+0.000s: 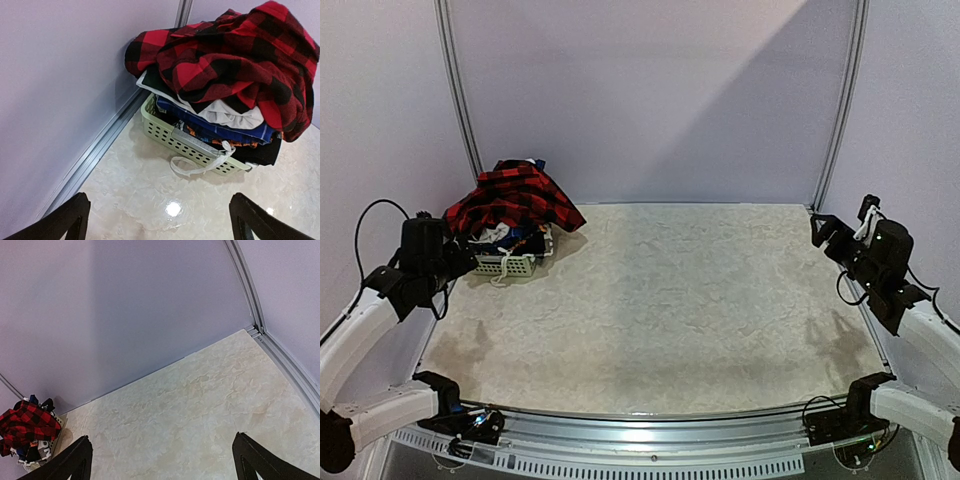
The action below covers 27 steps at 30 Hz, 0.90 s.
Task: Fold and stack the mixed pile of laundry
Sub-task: Pick up the crumpled shirt from the bin.
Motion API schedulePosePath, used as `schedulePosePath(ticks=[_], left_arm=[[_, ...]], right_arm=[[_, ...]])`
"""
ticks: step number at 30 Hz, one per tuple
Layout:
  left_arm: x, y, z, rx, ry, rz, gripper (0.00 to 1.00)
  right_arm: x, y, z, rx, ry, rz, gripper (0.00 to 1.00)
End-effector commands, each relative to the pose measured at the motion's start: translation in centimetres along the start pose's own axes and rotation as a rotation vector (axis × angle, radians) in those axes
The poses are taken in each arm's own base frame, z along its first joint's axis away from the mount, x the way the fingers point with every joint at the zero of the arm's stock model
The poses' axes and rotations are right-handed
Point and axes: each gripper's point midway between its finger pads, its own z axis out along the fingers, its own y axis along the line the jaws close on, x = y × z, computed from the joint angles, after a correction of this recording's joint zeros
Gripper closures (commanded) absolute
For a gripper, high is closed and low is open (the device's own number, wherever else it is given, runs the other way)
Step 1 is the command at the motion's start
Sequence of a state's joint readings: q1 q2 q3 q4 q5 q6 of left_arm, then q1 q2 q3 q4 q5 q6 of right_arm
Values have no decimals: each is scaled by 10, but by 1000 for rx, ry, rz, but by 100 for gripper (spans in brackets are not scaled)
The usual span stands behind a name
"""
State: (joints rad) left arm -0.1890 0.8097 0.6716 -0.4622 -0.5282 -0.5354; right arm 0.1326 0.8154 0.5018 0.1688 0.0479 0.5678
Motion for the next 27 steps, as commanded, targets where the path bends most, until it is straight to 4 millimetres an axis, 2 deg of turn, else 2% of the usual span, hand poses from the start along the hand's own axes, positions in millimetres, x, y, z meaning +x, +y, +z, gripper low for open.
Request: schedulePosePath(ticks=[1, 3, 10, 15, 20, 23, 27], left_arm=[[6, -8, -8, 60, 26, 36, 0], [2, -13, -12, 90, 20, 50, 2], [-22, -31, -22, 165, -32, 82, 2], [-43, -50, -26, 229, -58, 113, 4], [-61, -66, -18, 230, -63, 165, 5], [-73, -77, -12, 230, -62, 194, 4], [-88, -88, 3, 227, -53, 216, 5]], right_arm=[[12, -4, 3, 29, 77, 41, 1], [15, -2, 4, 31, 104, 51, 1], [31, 25, 5, -133, 187, 81, 1], [38, 31, 5, -147, 222, 89, 1], [39, 36, -1, -165, 224, 71, 1], [40, 48, -6, -221, 238, 52, 1], [43, 54, -10, -255, 258, 42, 1]])
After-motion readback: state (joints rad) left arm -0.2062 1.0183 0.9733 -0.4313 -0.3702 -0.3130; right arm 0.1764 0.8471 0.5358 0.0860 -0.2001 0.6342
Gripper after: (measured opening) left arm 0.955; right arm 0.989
